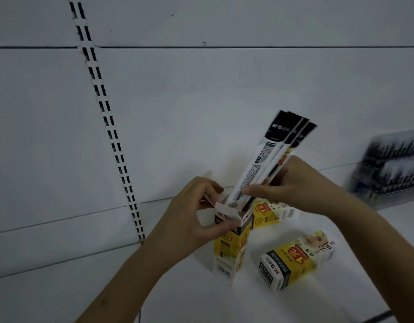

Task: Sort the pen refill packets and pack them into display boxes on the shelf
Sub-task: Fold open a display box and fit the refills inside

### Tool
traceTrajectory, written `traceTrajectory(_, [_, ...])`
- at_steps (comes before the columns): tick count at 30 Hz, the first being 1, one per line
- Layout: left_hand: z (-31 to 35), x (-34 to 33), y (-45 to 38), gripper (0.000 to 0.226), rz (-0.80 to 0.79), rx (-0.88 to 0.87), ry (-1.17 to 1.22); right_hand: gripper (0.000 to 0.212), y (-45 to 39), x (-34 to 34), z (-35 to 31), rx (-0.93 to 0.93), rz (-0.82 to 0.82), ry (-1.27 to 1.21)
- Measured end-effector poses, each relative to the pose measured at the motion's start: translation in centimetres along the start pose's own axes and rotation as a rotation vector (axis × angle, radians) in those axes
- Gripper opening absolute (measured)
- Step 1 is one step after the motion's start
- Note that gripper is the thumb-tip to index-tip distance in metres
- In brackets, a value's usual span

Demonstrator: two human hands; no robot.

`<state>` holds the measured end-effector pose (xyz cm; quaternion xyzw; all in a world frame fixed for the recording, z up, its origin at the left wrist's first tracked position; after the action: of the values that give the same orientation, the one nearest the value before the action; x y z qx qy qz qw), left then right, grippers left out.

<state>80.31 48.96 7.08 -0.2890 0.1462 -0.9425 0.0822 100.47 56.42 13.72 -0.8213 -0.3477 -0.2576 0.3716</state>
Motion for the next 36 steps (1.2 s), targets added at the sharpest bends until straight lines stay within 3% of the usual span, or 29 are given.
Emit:
traceTrajectory(2, [-0.1, -0.6, 0.2, 0.053, -0.007, 0.037, 0.034, 0.004, -0.6, 0.4, -0.4, -0.025, -0.146, -0.021])
traceTrajectory(6, [0.0, -2.3, 0.4, 0.069, -0.016, 0.082, 0.061, 0.017, -1.4, 0.5, -0.6, -0.062, -0.269, 0.008])
traceTrajectory(10, [0.3, -3.1, 0.7, 0.058, 0.026, 0.011, 0.048, 0.017, -1.7, 0.5, -1.3, -0.098, -0.343, 0.037])
traceTrajectory(13, [0.3, -3.0, 1.1, 0.055, 0.033, -0.013, 0.081, 0.031, -1.7, 0.4, -1.8, -0.053, -0.418, 0.107])
traceTrajectory(18, [-0.3, -2.7, 1.3, 0.055, 0.057, -0.009, 0.112, 0.022, -1.4, 0.3, -2.7, -0.004, -0.338, 0.065])
traceTrajectory(21, [-0.1, -2.8, 1.4, 0.053, 0.044, -0.015, 0.105, 0.028, -1.5, -0.2, -2.6, 0.009, -0.275, 0.109])
traceTrajectory(31, [-0.4, -2.9, 1.6, 0.050, 0.066, -0.045, 0.063, 0.021, -1.0, 0.6, -3.6, -0.009, -0.299, 0.065])
traceTrajectory(36, [-0.2, -2.5, 2.1, 0.047, 0.081, -0.100, 0.045, 0.015, -0.2, 0.6, -4.2, 0.031, -0.315, 0.159])
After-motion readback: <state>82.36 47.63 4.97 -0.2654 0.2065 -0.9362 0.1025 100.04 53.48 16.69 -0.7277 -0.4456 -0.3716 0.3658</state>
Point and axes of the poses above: each hand's wrist, its own y-axis away from the middle knuckle, its own x-axis out of the back of the hand, z = x × y, the point moved 1 cm from there along -y, towards the middle knuckle, and after that the axes turned 13 degrees about x, right-handed, at the moved point
